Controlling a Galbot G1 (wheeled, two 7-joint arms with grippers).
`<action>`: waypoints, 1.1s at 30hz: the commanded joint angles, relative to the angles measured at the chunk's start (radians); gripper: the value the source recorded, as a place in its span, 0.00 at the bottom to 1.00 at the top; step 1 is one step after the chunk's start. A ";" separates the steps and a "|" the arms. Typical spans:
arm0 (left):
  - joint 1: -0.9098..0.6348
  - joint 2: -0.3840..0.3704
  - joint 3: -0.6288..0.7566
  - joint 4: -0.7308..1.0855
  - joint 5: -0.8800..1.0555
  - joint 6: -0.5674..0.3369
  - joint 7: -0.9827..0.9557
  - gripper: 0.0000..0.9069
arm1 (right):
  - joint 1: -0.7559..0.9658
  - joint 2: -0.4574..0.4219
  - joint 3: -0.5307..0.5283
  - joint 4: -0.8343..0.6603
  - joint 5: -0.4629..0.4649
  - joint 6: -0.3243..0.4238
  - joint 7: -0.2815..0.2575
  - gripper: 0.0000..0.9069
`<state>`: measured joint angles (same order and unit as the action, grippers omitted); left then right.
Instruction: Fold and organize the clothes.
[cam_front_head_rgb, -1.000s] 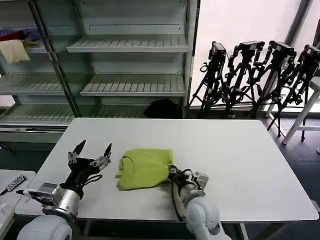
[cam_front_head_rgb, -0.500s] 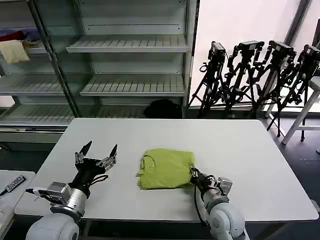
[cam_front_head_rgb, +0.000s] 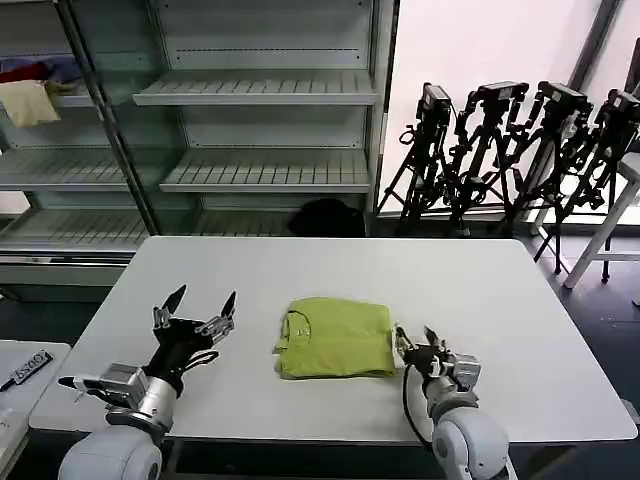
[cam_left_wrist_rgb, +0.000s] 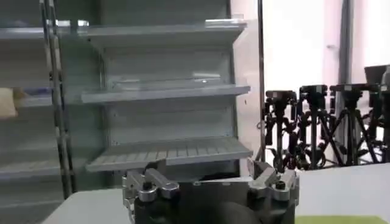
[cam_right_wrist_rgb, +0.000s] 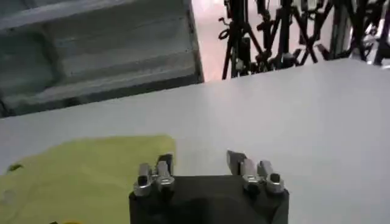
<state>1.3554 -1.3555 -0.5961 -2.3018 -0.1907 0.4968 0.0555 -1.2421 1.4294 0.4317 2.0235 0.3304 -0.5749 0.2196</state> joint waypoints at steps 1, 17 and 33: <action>-0.001 0.019 0.000 0.077 -0.016 -0.086 0.014 1.00 | -0.057 -0.071 0.229 0.060 -0.410 0.091 -0.200 1.00; -0.059 0.056 0.004 0.204 -0.156 -0.116 -0.020 1.00 | -0.177 -0.245 0.433 0.022 -0.287 0.183 -0.333 1.00; -0.044 0.084 -0.028 0.237 -0.163 -0.142 -0.031 1.00 | -0.126 -0.230 0.364 0.029 -0.215 0.162 -0.258 1.00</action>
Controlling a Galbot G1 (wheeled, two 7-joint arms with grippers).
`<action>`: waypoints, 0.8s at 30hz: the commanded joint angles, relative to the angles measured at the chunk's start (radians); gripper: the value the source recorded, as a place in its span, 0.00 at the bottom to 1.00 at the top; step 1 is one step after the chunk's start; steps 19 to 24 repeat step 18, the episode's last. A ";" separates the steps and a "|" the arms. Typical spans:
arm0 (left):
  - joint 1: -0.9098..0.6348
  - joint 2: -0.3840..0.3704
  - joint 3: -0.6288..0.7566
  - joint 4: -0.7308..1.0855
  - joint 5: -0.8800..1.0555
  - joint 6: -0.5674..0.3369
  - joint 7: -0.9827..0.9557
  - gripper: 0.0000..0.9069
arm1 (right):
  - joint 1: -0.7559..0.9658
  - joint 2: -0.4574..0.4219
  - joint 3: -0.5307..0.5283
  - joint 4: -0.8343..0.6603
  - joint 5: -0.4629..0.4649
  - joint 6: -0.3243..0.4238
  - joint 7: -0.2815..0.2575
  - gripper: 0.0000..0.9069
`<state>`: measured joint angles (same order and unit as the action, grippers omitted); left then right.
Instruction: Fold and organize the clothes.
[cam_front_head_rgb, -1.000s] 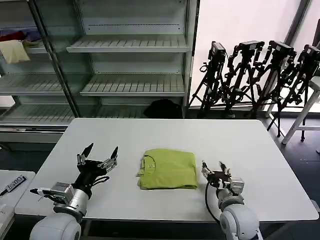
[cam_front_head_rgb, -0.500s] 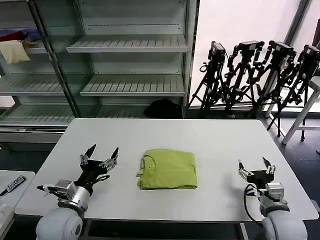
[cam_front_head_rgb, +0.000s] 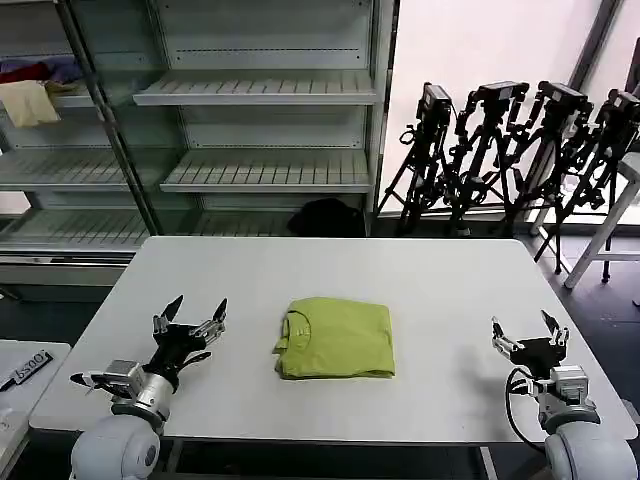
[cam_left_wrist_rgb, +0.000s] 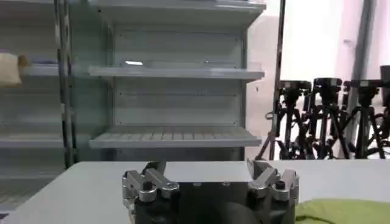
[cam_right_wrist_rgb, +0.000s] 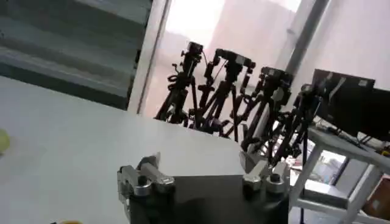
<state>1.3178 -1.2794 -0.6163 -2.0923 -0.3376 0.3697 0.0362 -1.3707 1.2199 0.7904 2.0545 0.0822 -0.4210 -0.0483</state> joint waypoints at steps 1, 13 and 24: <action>-0.006 0.008 -0.008 0.029 -0.016 -0.016 -0.012 1.00 | 0.002 -0.021 0.003 -0.001 0.034 0.008 0.008 1.00; -0.004 0.011 -0.009 0.030 -0.014 -0.030 -0.018 1.00 | -0.015 -0.022 -0.001 0.026 0.062 0.006 -0.010 1.00; -0.003 0.026 -0.006 0.037 -0.015 -0.029 -0.041 1.00 | -0.024 -0.011 -0.007 0.029 0.087 -0.017 -0.011 1.00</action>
